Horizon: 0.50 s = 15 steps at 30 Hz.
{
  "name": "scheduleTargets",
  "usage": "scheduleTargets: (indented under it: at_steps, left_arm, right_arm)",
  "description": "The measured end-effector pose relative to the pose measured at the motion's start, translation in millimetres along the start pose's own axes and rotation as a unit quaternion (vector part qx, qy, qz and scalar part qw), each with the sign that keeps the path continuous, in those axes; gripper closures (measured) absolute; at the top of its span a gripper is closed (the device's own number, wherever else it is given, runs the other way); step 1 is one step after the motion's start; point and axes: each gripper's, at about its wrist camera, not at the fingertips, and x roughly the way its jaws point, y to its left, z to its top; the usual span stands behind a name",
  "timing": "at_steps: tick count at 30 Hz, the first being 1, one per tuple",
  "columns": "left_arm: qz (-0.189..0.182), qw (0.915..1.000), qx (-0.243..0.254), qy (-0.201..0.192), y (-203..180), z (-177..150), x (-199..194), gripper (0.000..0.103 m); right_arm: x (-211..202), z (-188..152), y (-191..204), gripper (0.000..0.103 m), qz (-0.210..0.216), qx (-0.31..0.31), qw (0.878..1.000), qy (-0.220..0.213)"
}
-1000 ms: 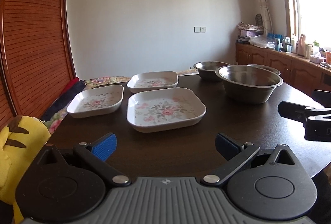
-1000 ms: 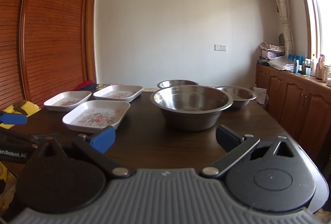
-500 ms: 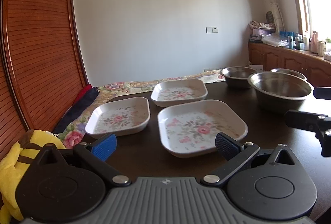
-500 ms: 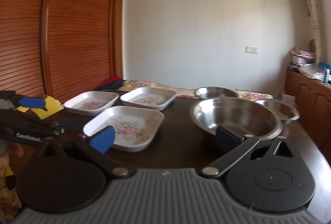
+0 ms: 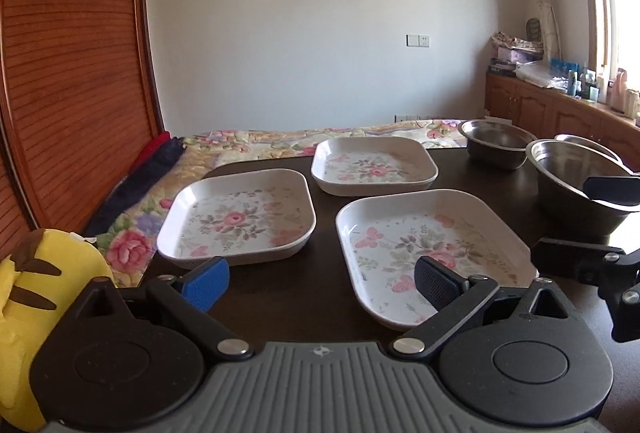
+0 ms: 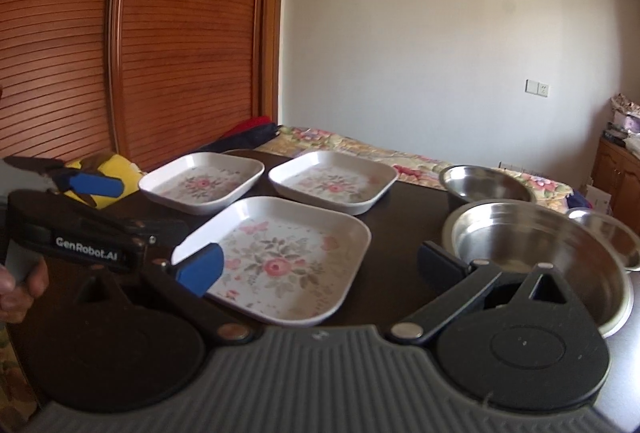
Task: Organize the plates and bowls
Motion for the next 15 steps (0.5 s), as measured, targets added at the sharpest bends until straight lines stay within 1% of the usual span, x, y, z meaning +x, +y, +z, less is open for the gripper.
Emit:
scheduleTargets:
  at_steps: [2, 3, 4, 5, 6, 7, 8, 10, 12, 13, 15]
  left_arm:
    - [-0.002, 1.0, -0.002, 0.005, 2.9, 1.5, 5.4, 0.008]
    - [-0.004, 1.0, -0.004, 0.007, 4.6, 2.3, 8.2, 0.01]
    - [-0.006, 0.9999, -0.006, 0.009, 6.5, 2.9, 10.8, 0.011]
    - [-0.006, 0.9999, -0.006, 0.011, 8.2, 3.6, 13.7, 0.014]
    - [-0.007, 0.9999, -0.006, 0.014, 10.1, 4.1, 17.0, 0.018]
    - [-0.008, 0.9998, -0.006, 0.015, 11.8, 4.4, 20.4, 0.02]
    - [-0.009, 0.9998, -0.006, 0.016, 13.0, 4.7, 22.8, 0.024]
    - [-0.012, 0.9997, -0.01, 0.02, 15.8, 5.4, 27.8, 0.03]
    - [-0.014, 0.9995, -0.013, 0.023, 17.4, 5.5, 32.0, 0.038]
    - [-0.015, 0.9995, -0.015, 0.025, 18.1, 5.5, 33.8, 0.039]
    - [-0.025, 0.9991, -0.017, 0.028, 17.9, 5.1, 36.1, 0.047]
  right_arm:
    - [5.9, 1.7, 1.3, 0.001, 0.003, -0.001, 1.0, 0.004]
    - [8.7, 2.4, 1.5, 0.004, 0.005, 0.0, 1.0, 0.007]
    - [11.5, 3.7, 1.4, 0.008, 0.006, 0.0, 1.0, 0.01]
    - [14.1, 4.4, 0.9, 0.016, 0.008, 0.003, 1.0, 0.014]
    - [17.2, 5.1, 0.1, 0.017, 0.012, 0.007, 1.0, 0.021]
    - [19.8, 5.4, -0.4, 0.017, 0.016, 0.011, 1.0, 0.025]
    - [22.2, 5.3, -0.2, 0.017, 0.018, 0.012, 0.999, 0.027]
    - [26.5, 4.5, 1.6, 0.02, 0.021, 0.009, 0.999, 0.035]
    - [30.7, 3.8, 2.7, 0.024, 0.024, 0.011, 0.999, 0.043]
    - [32.2, 3.6, 2.6, 0.026, 0.026, 0.012, 0.998, 0.047]
    - [34.0, 2.6, 2.1, 0.031, 0.027, 0.013, 0.998, 0.054]
